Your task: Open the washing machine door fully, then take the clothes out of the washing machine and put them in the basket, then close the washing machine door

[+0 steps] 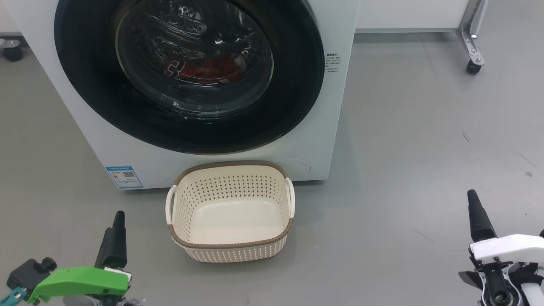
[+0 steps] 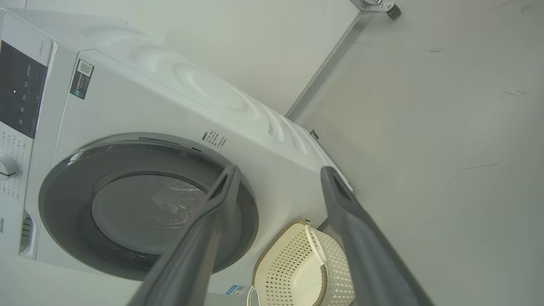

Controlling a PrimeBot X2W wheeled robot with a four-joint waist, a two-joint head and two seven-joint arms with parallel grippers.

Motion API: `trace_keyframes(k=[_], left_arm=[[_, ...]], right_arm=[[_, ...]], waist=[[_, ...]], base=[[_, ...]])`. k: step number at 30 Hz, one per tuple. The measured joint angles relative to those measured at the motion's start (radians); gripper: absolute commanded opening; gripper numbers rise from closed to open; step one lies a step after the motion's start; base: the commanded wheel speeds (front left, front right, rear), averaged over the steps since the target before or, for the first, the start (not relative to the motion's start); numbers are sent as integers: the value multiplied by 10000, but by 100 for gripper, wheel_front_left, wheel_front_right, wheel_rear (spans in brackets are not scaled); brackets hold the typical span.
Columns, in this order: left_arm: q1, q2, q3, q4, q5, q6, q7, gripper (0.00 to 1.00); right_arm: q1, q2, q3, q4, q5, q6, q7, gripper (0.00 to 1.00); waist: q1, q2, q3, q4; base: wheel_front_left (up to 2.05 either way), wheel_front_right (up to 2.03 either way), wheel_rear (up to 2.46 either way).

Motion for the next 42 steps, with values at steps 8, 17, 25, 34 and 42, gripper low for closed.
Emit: trace_keyframes(k=[8,17,25,34,42], left_arm=[[-108,479,-600,21,1908,138,-343,100],[-228,669,-1066,90,3676,550,-644,100],[-294,809,-1294,4,5227,982,-909,100],[-422,941,-1680,-140,6903,1367,-1221,100],[-423,949,-2069,-217,8165,1572,-1482,100]], right_arm=[[-133,-435,621,-10,-1630,-105,-391,100],[-201,-993,1432,-12,-3705,-510,-761,100],[-285,-1133,1948,-4,-5032,-934,-1053,100],[-312,-1170,2351,36,-5925,-1168,-1367,100],[-314,-1212,2704,88,-6782,-1429,-1657,100]], waist=[[0,0,-7,13],[0,0,-34,25],[0,0,-54,38],[0,0,-52,50],[0,0,-65,52]], base=[[0,0,0],[0,0,0],[0,0,0],[0,0,0],[0,0,0]])
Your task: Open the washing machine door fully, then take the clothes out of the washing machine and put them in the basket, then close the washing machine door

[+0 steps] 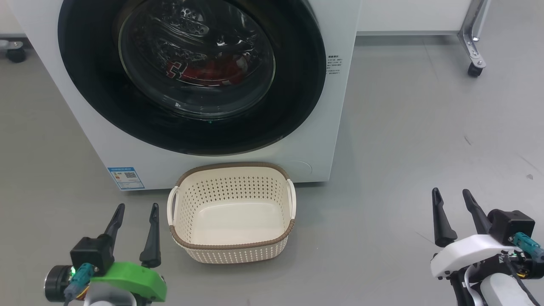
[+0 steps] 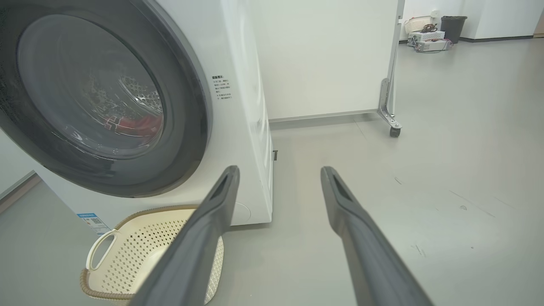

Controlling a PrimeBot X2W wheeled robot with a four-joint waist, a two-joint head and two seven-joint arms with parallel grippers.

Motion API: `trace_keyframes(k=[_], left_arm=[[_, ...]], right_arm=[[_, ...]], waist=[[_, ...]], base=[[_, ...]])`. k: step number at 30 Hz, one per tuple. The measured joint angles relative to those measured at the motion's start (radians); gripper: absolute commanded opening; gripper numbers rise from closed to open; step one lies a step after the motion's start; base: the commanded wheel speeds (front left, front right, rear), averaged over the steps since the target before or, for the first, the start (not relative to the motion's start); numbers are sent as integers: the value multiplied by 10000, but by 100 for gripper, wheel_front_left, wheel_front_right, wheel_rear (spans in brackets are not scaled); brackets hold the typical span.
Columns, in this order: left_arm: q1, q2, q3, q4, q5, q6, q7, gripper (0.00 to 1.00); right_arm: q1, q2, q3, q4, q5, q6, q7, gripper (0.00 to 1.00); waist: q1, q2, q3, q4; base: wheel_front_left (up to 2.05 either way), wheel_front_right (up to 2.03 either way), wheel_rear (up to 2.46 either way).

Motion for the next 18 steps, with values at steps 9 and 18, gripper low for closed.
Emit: trace_keyframes(k=[9,18], left_arm=[[1,2,-234,15,1080,113,-293,100],[2,-63,-63,146,1074,201,-293,100]], right_arm=[[-1,-44,316,81,-744,-98,-268,100],[-1,-50,272,188,-740,-163,-270,100]], waist=[[0,0,-6,-37],[0,0,6,-60]], base=[[0,0,0],[0,0,0]])
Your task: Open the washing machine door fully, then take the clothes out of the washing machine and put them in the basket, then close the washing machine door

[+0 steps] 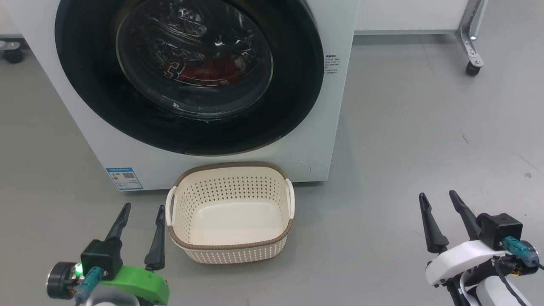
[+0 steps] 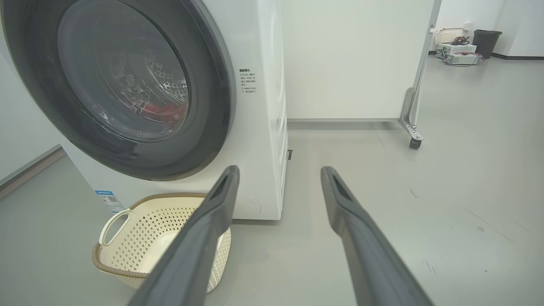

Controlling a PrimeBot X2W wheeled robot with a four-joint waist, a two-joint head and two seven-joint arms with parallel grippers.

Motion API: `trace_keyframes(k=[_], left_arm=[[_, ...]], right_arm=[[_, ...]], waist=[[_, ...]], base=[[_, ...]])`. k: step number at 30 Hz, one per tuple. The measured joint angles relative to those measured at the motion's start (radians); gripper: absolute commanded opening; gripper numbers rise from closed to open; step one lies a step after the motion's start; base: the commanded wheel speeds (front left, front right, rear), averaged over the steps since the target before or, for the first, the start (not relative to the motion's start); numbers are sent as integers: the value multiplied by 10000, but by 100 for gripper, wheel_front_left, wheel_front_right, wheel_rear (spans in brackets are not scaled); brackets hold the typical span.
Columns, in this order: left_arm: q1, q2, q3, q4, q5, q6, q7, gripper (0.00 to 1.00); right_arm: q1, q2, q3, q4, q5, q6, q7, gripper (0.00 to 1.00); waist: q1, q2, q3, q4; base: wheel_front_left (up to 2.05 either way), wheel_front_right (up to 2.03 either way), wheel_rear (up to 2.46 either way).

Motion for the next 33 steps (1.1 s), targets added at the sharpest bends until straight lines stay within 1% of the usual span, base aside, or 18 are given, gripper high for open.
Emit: trace_keyframes(k=[23,24,25,30,33], left_arm=[[1,-238,253,88,71,0,-2,100],[1,-244,257,90,73,-2,-2,100],[1,-249,263,94,73,-2,-2,100],[1,-259,299,125,98,-6,-2,100],[1,-265,303,153,138,-13,-4,100]], right_arm=[[-2,29,-81,121,12,6,-65,100],[-3,29,-94,125,12,6,-84,5],[-6,29,-109,125,12,6,-84,0],[-21,33,-123,125,17,23,-84,0],[-22,35,-136,127,35,105,-86,0]], waist=[[0,0,50,-6],[0,0,51,-7],[0,0,51,-8],[0,0,44,-14],[0,0,43,-14]], base=[[0,0,0],[0,0,0],[0,0,0],[0,0,0],[0,0,0]])
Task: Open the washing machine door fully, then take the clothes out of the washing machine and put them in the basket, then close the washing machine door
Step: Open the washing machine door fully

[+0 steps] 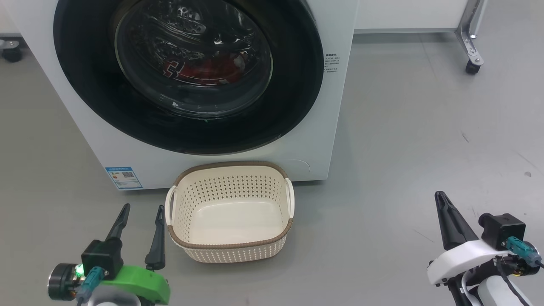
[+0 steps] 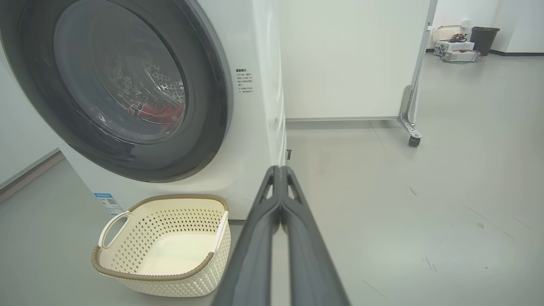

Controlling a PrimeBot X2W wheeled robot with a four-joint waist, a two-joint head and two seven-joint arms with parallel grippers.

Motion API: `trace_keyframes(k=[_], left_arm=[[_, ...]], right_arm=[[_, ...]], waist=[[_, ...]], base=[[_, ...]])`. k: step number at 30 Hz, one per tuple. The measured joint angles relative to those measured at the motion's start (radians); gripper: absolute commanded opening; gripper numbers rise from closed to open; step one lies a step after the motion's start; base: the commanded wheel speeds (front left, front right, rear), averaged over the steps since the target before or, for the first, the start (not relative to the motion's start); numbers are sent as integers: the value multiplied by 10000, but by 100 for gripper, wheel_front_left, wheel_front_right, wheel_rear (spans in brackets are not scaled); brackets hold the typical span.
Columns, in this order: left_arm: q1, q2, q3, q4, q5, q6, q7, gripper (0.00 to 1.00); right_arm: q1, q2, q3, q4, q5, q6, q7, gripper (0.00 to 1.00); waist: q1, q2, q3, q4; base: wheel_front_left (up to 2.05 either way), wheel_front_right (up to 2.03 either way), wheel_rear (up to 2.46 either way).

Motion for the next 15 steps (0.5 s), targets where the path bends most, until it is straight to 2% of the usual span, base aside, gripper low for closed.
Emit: trace_keyframes(k=[5,15], left_arm=[[0,-19,19,44,36,-4,-6,100],[-1,-140,23,148,36,-107,-6,100]], right_arm=[[-2,117,-90,23,320,111,0,0],[-79,625,-805,65,1762,479,2,0]], waist=[[0,0,19,1],[0,0,153,27]], base=[[0,0,0],[0,0,0]])
